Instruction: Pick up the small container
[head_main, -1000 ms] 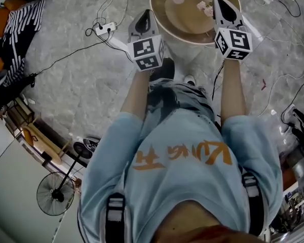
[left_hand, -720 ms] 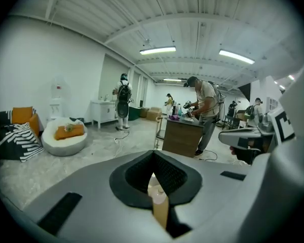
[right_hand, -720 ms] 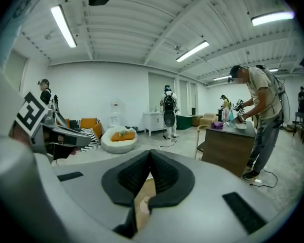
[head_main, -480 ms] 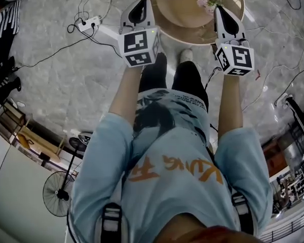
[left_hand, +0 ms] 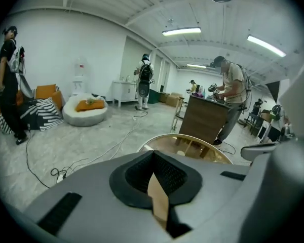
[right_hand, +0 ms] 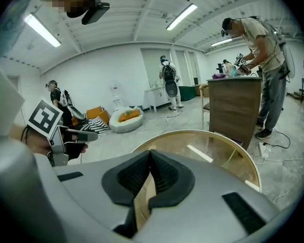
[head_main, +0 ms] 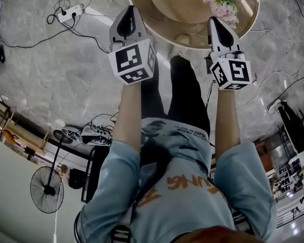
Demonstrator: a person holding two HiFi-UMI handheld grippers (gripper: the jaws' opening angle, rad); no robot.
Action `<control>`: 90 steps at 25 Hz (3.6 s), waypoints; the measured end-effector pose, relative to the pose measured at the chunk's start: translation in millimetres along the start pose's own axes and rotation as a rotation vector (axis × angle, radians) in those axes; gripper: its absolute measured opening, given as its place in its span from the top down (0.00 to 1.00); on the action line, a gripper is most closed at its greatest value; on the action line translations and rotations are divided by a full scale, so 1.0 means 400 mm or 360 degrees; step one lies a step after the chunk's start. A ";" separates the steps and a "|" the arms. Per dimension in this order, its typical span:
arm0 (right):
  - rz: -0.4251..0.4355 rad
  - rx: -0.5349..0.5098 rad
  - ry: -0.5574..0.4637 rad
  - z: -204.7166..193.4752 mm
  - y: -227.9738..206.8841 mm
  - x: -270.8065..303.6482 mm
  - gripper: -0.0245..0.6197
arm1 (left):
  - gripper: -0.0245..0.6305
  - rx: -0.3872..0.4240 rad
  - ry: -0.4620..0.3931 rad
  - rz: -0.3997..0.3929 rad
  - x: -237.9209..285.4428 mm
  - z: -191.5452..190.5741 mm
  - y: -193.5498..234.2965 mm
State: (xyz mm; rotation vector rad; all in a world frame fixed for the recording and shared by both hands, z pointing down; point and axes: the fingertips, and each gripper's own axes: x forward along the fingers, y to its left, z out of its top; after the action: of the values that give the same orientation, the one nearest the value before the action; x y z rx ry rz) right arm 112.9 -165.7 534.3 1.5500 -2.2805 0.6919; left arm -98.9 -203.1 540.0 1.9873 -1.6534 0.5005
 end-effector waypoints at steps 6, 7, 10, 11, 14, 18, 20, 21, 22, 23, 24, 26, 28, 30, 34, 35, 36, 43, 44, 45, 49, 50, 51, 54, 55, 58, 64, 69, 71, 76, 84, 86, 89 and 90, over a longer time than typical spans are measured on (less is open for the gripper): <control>0.0096 -0.0017 0.0050 -0.098 0.008 0.068 0.94 | 0.93 -0.0050 0.0021 0.0044 0.047 -0.109 0.019; 0.0119 -0.0028 0.0055 -0.113 0.012 0.082 0.94 | 0.93 -0.0052 0.0028 0.0036 0.051 -0.127 0.013; 0.0178 -0.0054 0.0063 -0.150 0.022 0.124 0.94 | 0.93 -0.0052 0.0082 0.0011 0.068 -0.190 -0.011; 0.0196 -0.0062 0.0062 -0.158 0.025 0.139 0.94 | 0.93 -0.0049 0.0091 0.0004 0.074 -0.206 -0.016; 0.0255 -0.0084 0.0062 -0.174 0.039 0.195 0.94 | 0.93 -0.0055 0.0074 -0.0016 0.094 -0.221 -0.028; 0.0305 -0.0070 0.0088 -0.192 0.042 0.276 0.93 | 0.93 -0.0060 0.0077 -0.0038 0.120 -0.227 -0.036; 0.0301 -0.0039 0.0097 -0.200 0.040 0.311 0.91 | 0.93 -0.0056 0.0088 -0.0050 0.131 -0.231 -0.032; 0.0301 0.0003 0.0099 -0.204 0.038 0.327 0.87 | 0.93 -0.0058 0.0092 -0.0051 0.136 -0.233 -0.030; 0.0303 0.0055 0.0101 -0.206 0.036 0.342 0.86 | 0.93 -0.0063 0.0097 -0.0048 0.140 -0.235 -0.026; 0.0306 0.0091 0.0104 -0.209 0.035 0.356 0.83 | 0.93 -0.0071 0.0104 -0.0042 0.143 -0.239 -0.022; 0.0304 0.0098 0.0108 -0.212 0.035 0.369 0.80 | 0.93 -0.0079 0.0112 -0.0039 0.144 -0.243 -0.019; 0.0284 0.0057 0.0106 -0.212 0.034 0.393 0.76 | 0.93 -0.0084 0.0128 -0.0042 0.146 -0.251 -0.016; 0.0249 0.0005 0.0085 -0.203 0.026 0.418 0.70 | 0.93 -0.0078 0.0143 -0.0052 0.151 -0.258 -0.015; 0.0215 -0.0043 0.0062 -0.193 0.014 0.442 0.66 | 0.93 -0.0075 0.0161 -0.0060 0.159 -0.266 -0.015; 0.0199 -0.0131 0.0046 -0.182 0.001 0.483 0.65 | 0.93 -0.0066 0.0188 -0.0096 0.173 -0.275 -0.029; 0.0205 -0.0156 0.0041 -0.179 0.004 0.493 0.65 | 0.93 -0.0065 0.0192 -0.0105 0.177 -0.275 -0.031; 0.0213 -0.0177 0.0032 -0.174 0.007 0.503 0.65 | 0.93 -0.0063 0.0196 -0.0112 0.181 -0.274 -0.031; 0.0173 -0.0236 -0.0047 -0.149 -0.002 0.544 0.71 | 0.93 -0.0082 0.0209 -0.0118 0.208 -0.273 -0.020; 0.0162 -0.0221 -0.0066 -0.148 -0.004 0.545 0.71 | 0.93 -0.0084 0.0210 -0.0117 0.209 -0.272 -0.018; 0.0151 -0.0222 -0.0082 -0.148 -0.005 0.546 0.71 | 0.93 -0.0085 0.0212 -0.0116 0.210 -0.273 -0.016; 0.0112 -0.0304 -0.0113 -0.153 -0.004 0.551 0.69 | 0.93 -0.0084 0.0228 -0.0112 0.214 -0.286 -0.013; 0.0105 -0.0319 -0.0113 -0.152 -0.004 0.554 0.69 | 0.93 -0.0082 0.0231 -0.0113 0.216 -0.288 -0.012; 0.0100 -0.0324 -0.0112 -0.150 -0.005 0.558 0.69 | 0.93 -0.0076 0.0232 -0.0117 0.218 -0.287 -0.011; 0.0092 -0.0337 -0.0104 -0.142 -0.003 0.572 0.69 | 0.93 -0.0035 0.0231 -0.0146 0.226 -0.281 -0.012; 0.0091 -0.0341 -0.0105 -0.140 -0.002 0.576 0.69 | 0.93 -0.0025 0.0231 -0.0151 0.228 -0.279 -0.013; 0.0078 -0.0320 -0.0121 -0.132 -0.007 0.580 0.68 | 0.93 -0.0026 0.0233 -0.0153 0.228 -0.275 -0.018; 0.0031 -0.0332 -0.0098 -0.121 0.000 0.593 0.72 | 0.93 -0.0033 0.0251 -0.0162 0.227 -0.281 -0.012; 0.0032 -0.0318 -0.0040 -0.119 -0.006 0.594 0.73 | 0.93 -0.0023 0.0233 -0.0167 0.230 -0.270 -0.020; 0.0039 -0.0291 -0.0012 -0.119 -0.007 0.591 0.73 | 0.93 -0.0014 0.0221 -0.0165 0.232 -0.264 -0.018; 0.0106 -0.0313 0.0063 -0.117 0.017 0.566 0.73 | 0.93 0.0020 0.0158 -0.0176 0.238 -0.231 -0.015; 0.0158 -0.0314 -0.0012 -0.012 0.038 0.445 0.73 | 0.93 -0.0032 0.0048 -0.0120 0.180 -0.160 -0.044; 0.0161 -0.0318 -0.0038 0.024 0.041 0.409 0.73 | 0.93 -0.0061 0.0023 -0.0102 0.161 -0.138 -0.050; 0.0167 -0.0366 -0.0078 0.083 0.050 0.353 0.73 | 0.93 -0.0105 -0.0036 -0.0087 0.133 -0.080 -0.060; 0.0170 -0.0389 -0.0088 0.102 0.053 0.334 0.73 | 0.93 -0.0110 -0.0068 -0.0085 0.124 -0.053 -0.066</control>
State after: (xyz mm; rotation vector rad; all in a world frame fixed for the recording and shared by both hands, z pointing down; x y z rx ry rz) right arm 44.3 -286.0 561.5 1.3587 -2.3986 0.3808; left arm -62.8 -226.5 581.6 1.9987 -1.6162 0.3787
